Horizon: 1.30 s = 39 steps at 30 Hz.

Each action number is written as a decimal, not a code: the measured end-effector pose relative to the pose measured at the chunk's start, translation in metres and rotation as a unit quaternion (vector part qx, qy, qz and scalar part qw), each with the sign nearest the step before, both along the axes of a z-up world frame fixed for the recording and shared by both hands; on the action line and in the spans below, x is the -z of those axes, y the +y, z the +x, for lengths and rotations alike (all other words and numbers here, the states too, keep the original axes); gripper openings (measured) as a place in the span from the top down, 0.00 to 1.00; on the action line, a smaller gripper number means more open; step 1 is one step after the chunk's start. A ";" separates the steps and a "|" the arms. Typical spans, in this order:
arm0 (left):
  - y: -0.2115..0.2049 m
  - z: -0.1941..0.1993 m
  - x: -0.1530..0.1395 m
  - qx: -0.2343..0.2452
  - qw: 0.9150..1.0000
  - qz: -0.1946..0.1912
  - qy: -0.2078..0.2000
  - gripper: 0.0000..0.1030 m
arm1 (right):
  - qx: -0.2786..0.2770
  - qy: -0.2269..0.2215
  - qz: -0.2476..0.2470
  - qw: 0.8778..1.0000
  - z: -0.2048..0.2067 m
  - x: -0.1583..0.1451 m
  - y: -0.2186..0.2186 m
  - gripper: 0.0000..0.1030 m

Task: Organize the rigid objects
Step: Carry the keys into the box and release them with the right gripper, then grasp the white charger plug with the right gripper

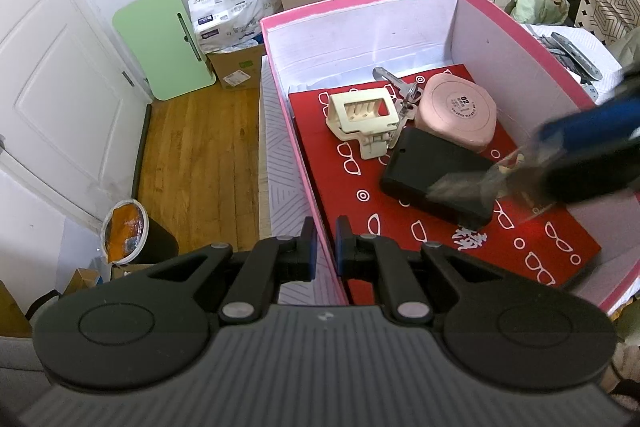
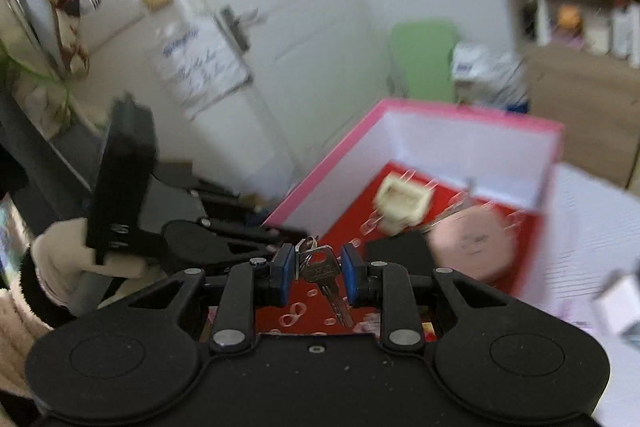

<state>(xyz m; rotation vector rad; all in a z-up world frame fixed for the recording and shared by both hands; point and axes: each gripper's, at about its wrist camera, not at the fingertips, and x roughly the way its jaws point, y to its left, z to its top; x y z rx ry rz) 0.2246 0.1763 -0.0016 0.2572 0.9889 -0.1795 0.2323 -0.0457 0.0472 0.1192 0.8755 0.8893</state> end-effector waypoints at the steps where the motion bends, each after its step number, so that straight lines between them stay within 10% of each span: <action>1: 0.000 0.000 0.000 0.000 1.000 0.000 0.000 0.93 | 0.000 0.010 -0.004 1.000 0.006 0.006 0.010 0.72; 9: 0.002 0.002 0.001 0.000 1.000 -0.006 0.003 0.93 | 0.019 0.101 0.043 0.994 0.037 0.030 0.023 0.65; 20: 0.001 0.001 0.001 0.001 1.000 -0.005 0.002 0.92 | 0.076 0.001 0.007 0.997 0.000 -0.005 -0.065 0.48; 28: -0.003 -0.002 0.002 -0.003 1.000 0.004 -0.003 0.93 | 0.142 0.030 0.014 0.989 -0.008 0.043 -0.162 0.38; 39: -0.003 -0.001 0.001 -0.006 1.000 0.004 0.000 0.93 | 0.215 -0.087 -0.140 0.963 -0.002 0.087 -0.164 0.38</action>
